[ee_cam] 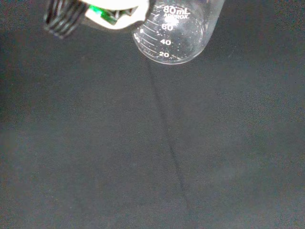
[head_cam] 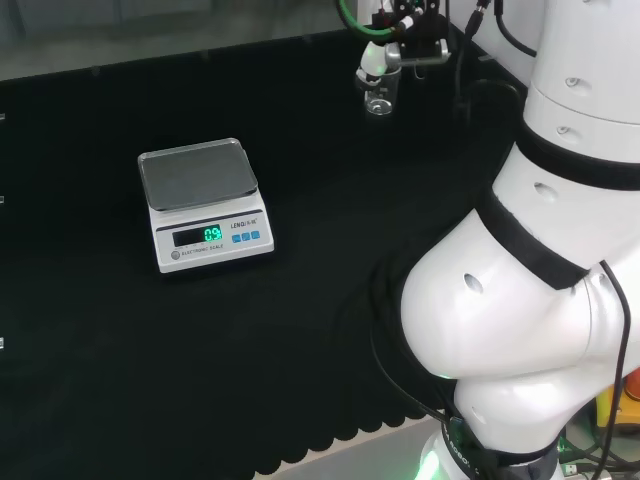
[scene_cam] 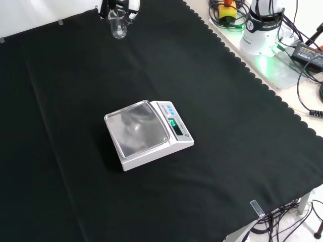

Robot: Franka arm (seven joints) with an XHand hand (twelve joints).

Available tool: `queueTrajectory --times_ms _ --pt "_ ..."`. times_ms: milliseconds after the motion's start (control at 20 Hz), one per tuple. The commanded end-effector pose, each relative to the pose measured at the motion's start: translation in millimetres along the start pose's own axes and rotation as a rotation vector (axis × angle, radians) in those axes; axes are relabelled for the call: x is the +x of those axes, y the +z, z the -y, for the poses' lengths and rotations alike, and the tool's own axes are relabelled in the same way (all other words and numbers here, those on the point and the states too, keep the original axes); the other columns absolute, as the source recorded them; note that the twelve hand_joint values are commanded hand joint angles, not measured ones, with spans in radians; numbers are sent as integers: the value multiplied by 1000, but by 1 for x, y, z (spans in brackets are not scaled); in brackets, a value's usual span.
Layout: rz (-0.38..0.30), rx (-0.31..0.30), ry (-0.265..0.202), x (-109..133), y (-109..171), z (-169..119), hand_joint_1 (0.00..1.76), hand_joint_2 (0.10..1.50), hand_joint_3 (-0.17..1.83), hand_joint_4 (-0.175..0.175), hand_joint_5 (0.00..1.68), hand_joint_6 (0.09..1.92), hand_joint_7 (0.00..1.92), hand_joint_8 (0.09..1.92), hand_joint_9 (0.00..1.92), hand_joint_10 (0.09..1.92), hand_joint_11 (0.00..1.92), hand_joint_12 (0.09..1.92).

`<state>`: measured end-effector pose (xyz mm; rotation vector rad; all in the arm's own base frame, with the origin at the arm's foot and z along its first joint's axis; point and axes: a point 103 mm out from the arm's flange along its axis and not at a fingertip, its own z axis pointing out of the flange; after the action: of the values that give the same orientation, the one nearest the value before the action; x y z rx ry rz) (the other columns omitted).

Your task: Put the beaker on the electronic balance.

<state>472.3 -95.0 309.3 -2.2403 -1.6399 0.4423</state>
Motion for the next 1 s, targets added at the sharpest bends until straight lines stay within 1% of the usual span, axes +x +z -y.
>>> queueTrajectory --times_ms 50,300,450,550,700,1000 --pt "1 10 -6 11 3 -2 1061 724 691 -175 842 720 998 711 1260 250 1321 767" --pt "-11 11 -12 8 6 -4 1061 722 692 -175 839 722 995 714 1262 247 1320 766" --pt "-1 8 -24 11 5 -3 1060 722 693 -175 837 723 994 715 1263 246 1320 766" --pt "11 6 -41 18 2 -3 1059 721 694 -175 835 724 993 716 1264 245 1320 766" --pt "28 2 -79 35 0 -4 1058 720 694 -175 833 725 992 718 1265 243 1320 766" --pt "59 10 -146 74 -2 -12 1057 718 695 -175 828 728 990 721 1266 240 1319 766"
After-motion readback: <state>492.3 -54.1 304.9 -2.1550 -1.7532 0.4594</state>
